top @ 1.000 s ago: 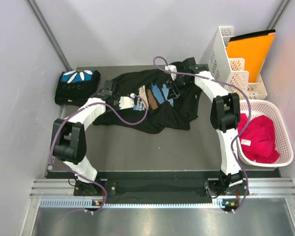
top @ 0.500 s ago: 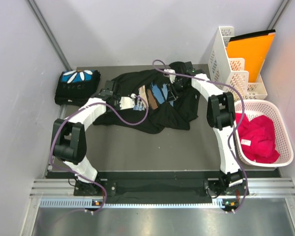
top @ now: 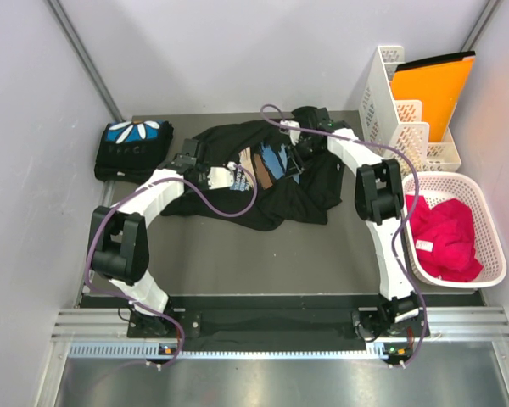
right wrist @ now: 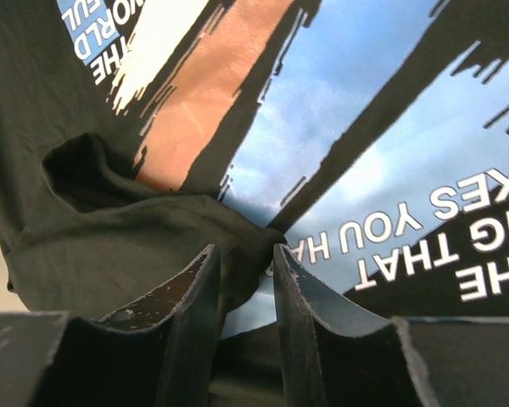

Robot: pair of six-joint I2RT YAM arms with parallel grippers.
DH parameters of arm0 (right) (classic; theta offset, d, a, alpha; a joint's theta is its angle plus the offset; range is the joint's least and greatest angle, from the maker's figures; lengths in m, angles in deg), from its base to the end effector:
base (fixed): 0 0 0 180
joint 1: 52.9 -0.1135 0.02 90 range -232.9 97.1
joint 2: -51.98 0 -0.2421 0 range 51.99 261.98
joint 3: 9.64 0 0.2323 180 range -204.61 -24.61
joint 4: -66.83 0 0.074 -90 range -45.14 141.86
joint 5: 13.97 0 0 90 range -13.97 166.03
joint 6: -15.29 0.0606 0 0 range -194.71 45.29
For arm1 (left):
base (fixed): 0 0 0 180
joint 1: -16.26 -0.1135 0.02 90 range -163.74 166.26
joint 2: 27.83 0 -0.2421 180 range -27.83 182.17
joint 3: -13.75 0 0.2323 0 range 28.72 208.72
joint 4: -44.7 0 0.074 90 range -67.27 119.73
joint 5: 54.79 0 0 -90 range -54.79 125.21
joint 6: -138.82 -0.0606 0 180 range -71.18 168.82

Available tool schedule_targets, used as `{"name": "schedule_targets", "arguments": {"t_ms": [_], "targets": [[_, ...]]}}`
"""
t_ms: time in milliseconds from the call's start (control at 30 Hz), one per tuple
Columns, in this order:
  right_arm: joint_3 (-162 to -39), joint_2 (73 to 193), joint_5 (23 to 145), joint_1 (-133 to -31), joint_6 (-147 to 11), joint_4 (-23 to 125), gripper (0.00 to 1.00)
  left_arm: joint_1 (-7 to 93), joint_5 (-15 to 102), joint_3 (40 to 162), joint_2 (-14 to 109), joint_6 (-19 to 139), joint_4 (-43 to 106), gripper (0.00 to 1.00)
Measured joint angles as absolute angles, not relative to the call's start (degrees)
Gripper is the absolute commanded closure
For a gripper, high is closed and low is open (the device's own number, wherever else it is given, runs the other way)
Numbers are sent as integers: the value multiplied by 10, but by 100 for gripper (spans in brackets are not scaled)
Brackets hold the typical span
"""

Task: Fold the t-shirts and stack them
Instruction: Flatten the tshirt out

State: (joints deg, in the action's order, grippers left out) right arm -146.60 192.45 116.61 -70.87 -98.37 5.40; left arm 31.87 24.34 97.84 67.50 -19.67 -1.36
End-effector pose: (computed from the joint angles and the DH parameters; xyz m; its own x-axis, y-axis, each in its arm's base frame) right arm 0.4534 0.1885 0.1446 -0.5900 -0.5118 -0.6244 -0.8005 0.4717 0.3698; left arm 0.3329 -0.0811 0.1969 -0.1426 0.9885 -0.0504 0.8149 0.1462 0.5608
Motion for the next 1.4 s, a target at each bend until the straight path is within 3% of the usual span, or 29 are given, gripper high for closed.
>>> {"name": "schedule_targets", "arguments": {"t_ms": [167,333,700,1000,1400], "targets": [[-1466,1926,1166,-717,-981,54,74,319,243,978,675,-197,-13,66],[-1466,1931,1162,-724,-982,53,100,320,244,978,675,-197,-13,66],[-1459,1919,1118,-724,-1002,46,100,320,258,978,670,-190,-24,66],[-1398,1783,1047,-724,-1089,12,100,320,319,950,628,-207,-87,63],[-1378,1677,914,-723,-1173,-22,100,320,298,832,626,-274,-48,64]]}}
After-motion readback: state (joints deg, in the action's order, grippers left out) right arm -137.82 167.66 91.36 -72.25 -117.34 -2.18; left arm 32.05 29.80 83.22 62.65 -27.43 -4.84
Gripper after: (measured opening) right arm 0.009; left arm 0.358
